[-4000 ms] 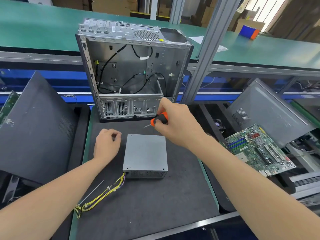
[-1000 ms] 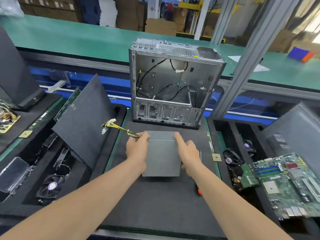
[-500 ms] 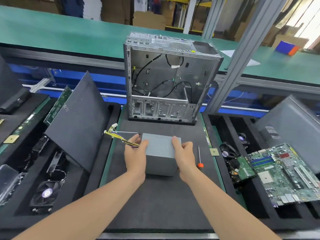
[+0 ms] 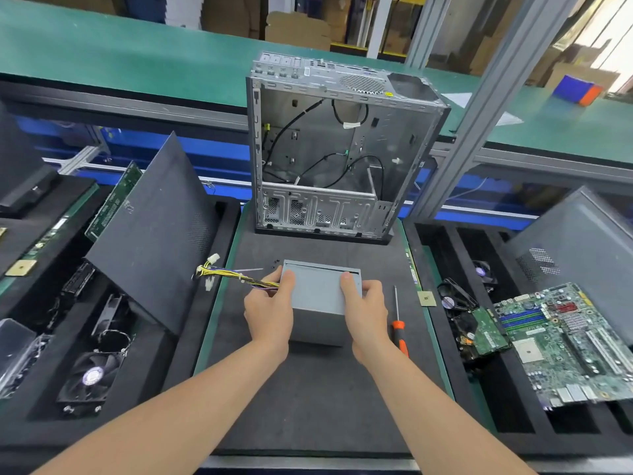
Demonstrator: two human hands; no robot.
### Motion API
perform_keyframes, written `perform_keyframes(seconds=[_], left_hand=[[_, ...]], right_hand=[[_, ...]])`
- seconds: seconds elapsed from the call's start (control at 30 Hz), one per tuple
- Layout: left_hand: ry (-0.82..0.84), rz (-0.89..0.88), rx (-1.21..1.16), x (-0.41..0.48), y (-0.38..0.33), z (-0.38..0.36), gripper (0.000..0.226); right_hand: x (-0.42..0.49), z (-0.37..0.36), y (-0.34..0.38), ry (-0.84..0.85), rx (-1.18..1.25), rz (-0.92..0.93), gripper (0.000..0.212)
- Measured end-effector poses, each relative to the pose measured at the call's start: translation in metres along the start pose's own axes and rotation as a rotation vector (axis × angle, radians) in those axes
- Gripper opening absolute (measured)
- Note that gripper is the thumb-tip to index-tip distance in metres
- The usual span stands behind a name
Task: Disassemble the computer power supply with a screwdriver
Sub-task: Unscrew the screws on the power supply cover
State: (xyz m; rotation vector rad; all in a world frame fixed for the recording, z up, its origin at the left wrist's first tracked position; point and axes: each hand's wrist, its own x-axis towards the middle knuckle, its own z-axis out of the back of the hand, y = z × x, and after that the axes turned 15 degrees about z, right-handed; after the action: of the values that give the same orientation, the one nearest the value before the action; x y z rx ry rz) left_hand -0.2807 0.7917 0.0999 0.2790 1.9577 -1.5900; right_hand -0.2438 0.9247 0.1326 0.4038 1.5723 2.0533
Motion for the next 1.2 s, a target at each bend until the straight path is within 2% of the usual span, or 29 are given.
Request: perform_keyframes(seconds=[0.2, 0.33, 0.4, 0.47, 0.53, 0.6, 0.67, 0.73, 0.87, 0.97, 1.03, 1.1, 1.2], left_hand=[[0.049, -0.009, 0.022, -0.001, -0.001, 0.002, 0.03], [0.055, 0.023, 0.045, -0.001, 0.0, 0.006, 0.018], [0.084, 0.055, 0.032, 0.0, -0.001, 0.008, 0.027], [0.103, 0.071, 0.027, -0.001, -0.002, 0.009, 0.035], [0.117, 0.101, 0.014, -0.002, -0.002, 0.009, 0.035], [0.127, 0.15, -0.023, -0.004, -0.006, 0.01, 0.035], [0.134, 0.22, -0.047, -0.007, -0.011, 0.014, 0.04], [0.146, 0.285, -0.059, -0.007, -0.013, 0.018, 0.037], [0.187, 0.345, -0.081, -0.007, -0.009, 0.028, 0.032], [0.174, 0.342, -0.055, -0.011, -0.008, 0.033, 0.047], [0.172, 0.311, -0.054, -0.013, -0.008, 0.035, 0.057], [0.206, 0.282, -0.065, -0.013, -0.008, 0.035, 0.05], [0.258, 0.282, -0.079, -0.012, -0.006, 0.034, 0.044]], right_hand=[[-0.001, 0.002, 0.001, 0.028, -0.02, 0.018, 0.037], [0.006, 0.01, 0.009, 0.14, -0.111, 0.029, 0.041], [0.012, 0.011, 0.016, 0.191, -0.284, 0.195, 0.039], [0.019, 0.012, 0.028, 0.29, -0.509, 0.48, 0.058], [0.026, 0.011, 0.044, 0.613, -0.747, 0.7, 0.092], [0.03, 0.006, 0.056, 0.895, -1.016, 0.791, 0.125], [0.032, -0.001, 0.06, 0.909, -1.198, 0.823, 0.132], [0.033, -0.007, 0.058, 0.824, -1.247, 0.878, 0.119], [0.037, -0.001, 0.054, 0.754, -1.142, 0.894, 0.11], [0.038, 0.008, 0.05, 0.714, -1.036, 0.808, 0.11], [0.04, 0.016, 0.051, 0.673, -0.895, 0.689, 0.113], [0.042, 0.027, 0.052, 0.615, -0.686, 0.521, 0.111], [0.045, 0.043, 0.041, 0.555, -0.232, 0.26, 0.082]])
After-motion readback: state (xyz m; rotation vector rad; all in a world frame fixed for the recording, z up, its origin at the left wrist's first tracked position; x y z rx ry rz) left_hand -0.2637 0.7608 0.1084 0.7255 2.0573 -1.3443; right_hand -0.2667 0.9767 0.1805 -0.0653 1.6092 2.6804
